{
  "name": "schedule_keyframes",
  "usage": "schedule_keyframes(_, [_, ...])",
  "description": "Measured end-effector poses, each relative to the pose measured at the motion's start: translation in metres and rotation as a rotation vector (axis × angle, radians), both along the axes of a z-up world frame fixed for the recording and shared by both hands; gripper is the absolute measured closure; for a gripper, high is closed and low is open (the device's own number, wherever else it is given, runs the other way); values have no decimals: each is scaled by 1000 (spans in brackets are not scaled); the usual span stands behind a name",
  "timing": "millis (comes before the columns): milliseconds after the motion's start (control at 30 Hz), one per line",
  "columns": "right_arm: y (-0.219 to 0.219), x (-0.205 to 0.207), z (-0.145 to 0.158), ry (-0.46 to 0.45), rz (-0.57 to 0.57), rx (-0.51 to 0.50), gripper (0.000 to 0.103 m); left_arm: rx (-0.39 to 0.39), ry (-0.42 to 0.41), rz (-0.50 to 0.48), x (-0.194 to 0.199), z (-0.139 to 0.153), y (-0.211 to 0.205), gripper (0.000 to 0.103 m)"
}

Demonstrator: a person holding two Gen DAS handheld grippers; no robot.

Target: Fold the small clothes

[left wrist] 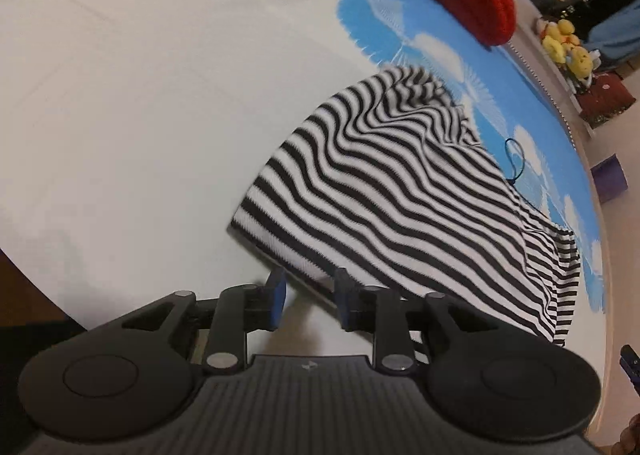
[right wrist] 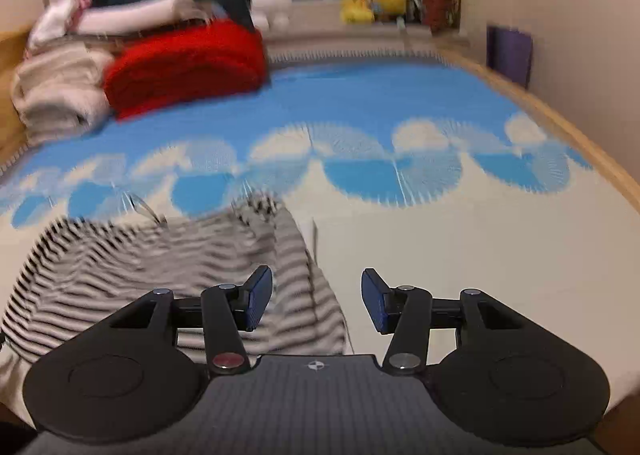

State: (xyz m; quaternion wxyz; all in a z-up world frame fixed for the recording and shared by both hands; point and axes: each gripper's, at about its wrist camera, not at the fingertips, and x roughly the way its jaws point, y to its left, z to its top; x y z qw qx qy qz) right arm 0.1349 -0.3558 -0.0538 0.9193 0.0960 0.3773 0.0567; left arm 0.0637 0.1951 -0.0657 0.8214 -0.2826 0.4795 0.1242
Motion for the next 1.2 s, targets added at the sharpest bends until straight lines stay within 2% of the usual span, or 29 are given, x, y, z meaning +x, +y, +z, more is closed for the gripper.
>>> schedule_keyframes(67, [-4, -1, 1, -20, -2, 5, 51, 6, 10, 14, 0, -3, 0, 70])
schedule_keyframes(267, [-15, 2, -7, 11, -29, 19, 51, -64, 29, 94, 2, -16, 13, 61])
schedule_keyframes(367, [-18, 4, -9, 20, -41, 32, 51, -86, 32, 117, 5, -23, 17, 61])
schedule_keyframes(600, [-20, 3, -12, 31, -42, 20, 51, -107, -23, 191, 5, -26, 25, 60])
schedule_keyframes(733, [-20, 4, -15, 42, -46, 10, 51, -76, -27, 177, 14, -27, 21, 61])
schedule_keyframes(833, [-20, 5, -17, 53, -51, 1, 51, -40, -25, 142, 20, -26, 16, 66])
schedule_keyframes(867, [-20, 5, -18, 57, -54, 0, 51, -27, -23, 132, 21, -26, 15, 81])
schedule_keyframes(933, [-22, 6, -20, 64, -63, 2, 51, -9, -25, 116, 21, -26, 15, 98])
schedule_keyframes(1200, [-21, 9, -22, 76, -87, 10, 51, 44, -133, 78, 1, 11, 17, 101])
